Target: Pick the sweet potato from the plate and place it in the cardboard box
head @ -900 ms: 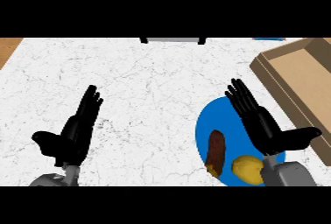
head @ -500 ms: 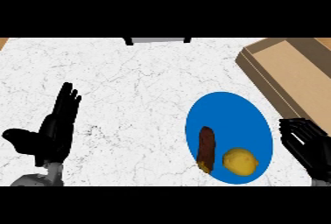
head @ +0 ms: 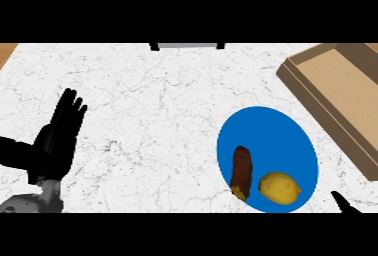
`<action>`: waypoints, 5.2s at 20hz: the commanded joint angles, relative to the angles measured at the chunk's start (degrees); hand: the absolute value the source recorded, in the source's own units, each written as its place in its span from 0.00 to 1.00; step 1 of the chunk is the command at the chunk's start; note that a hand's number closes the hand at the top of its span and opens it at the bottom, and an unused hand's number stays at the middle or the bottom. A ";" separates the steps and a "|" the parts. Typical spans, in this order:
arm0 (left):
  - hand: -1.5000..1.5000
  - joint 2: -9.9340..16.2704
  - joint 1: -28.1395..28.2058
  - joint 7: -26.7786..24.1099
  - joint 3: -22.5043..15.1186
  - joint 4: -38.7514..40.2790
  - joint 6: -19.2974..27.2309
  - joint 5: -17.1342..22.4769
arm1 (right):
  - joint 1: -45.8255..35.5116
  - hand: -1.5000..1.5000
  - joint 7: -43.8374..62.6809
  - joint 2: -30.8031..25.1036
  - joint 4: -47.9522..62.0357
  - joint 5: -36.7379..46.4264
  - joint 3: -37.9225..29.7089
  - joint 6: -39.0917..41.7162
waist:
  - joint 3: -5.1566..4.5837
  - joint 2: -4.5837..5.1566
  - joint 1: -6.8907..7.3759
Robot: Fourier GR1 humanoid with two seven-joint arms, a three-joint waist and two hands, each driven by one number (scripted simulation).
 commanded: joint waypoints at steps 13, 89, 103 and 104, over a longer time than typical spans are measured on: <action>0.50 -0.98 -2.08 0.81 -0.58 0.55 -2.50 -1.28 | -2.65 0.00 51.92 -21.54 -34.12 -3.69 4.27 20.55 | 0.15 0.42 2.94; 0.50 -15.05 -0.56 3.84 8.81 -1.20 -11.13 -15.10 | -27.62 0.00 54.02 16.78 3.76 27.45 19.31 29.48 | 0.27 0.18 1.97; 0.50 -13.38 0.75 7.04 12.85 -3.96 -14.38 -13.46 | -26.51 1.00 45.56 16.48 7.58 39.38 23.46 24.75 | 0.27 0.18 2.00; 0.50 -12.64 -1.49 7.94 13.47 -2.23 -15.04 -13.06 | -25.90 1.00 51.09 17.43 2.27 42.37 27.36 27.07 | 0.26 0.16 1.88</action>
